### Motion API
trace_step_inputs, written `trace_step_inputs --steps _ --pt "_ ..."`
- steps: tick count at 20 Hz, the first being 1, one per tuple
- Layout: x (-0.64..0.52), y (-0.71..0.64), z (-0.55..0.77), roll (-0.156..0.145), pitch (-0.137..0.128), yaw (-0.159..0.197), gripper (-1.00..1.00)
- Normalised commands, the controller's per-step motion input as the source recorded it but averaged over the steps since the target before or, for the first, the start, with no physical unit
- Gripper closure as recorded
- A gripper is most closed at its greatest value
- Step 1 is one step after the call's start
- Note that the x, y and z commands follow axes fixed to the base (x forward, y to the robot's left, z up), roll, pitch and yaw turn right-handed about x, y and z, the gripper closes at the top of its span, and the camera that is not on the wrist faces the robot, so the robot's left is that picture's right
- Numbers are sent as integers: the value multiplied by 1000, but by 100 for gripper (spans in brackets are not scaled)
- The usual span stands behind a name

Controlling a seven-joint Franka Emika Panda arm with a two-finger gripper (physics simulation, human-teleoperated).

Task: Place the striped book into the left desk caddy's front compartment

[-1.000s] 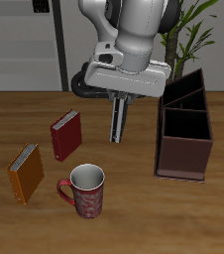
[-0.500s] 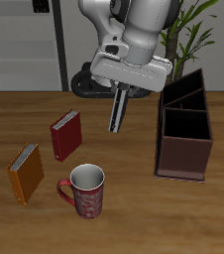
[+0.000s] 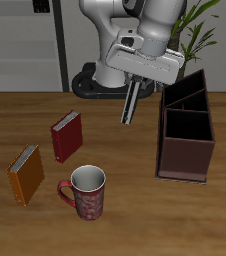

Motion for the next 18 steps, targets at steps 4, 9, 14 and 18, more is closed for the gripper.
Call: trace_step_inputs --steps 4,9,14,18 --pt "-245 105 11 -3 3 -30 100" --pt "-285 80 48 -23 -25 -3 100" --pt "-307 120 11 15 -25 -8 100" --pt "-311 168 -51 23 -18 -2 100"
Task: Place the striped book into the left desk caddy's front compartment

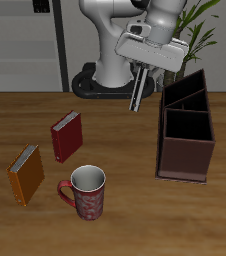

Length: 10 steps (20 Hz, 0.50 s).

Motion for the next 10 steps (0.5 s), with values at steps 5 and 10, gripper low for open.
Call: trace_step_inputs --steps 5,10 --pt "-254 164 -146 26 13 -7 100" --pt "-126 120 -157 16 32 -15 100"
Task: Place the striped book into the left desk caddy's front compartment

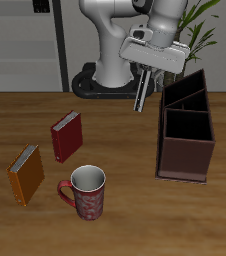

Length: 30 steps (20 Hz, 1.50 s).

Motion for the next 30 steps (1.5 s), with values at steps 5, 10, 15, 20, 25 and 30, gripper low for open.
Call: trace_step_inputs --steps 5,10,15,20,25,30 --pt "-17 133 -64 41 10 34 100" --pt "62 136 44 11 2 -9 100" --pt "29 209 42 38 3 3 100" --pt "-11 233 64 47 -8 -8 100" --pt "-27 239 22 53 3 30 100" --pt "-23 140 75 26 -9 3 100"
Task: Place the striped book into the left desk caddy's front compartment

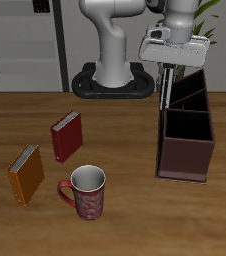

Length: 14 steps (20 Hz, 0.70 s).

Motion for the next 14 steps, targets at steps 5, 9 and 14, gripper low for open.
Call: trace_step_inputs --steps 5,9,14 --pt "-8 183 88 38 -20 8 100" --pt "85 143 55 18 -1 -11 100" --pt "85 134 -6 28 -1 -4 100"
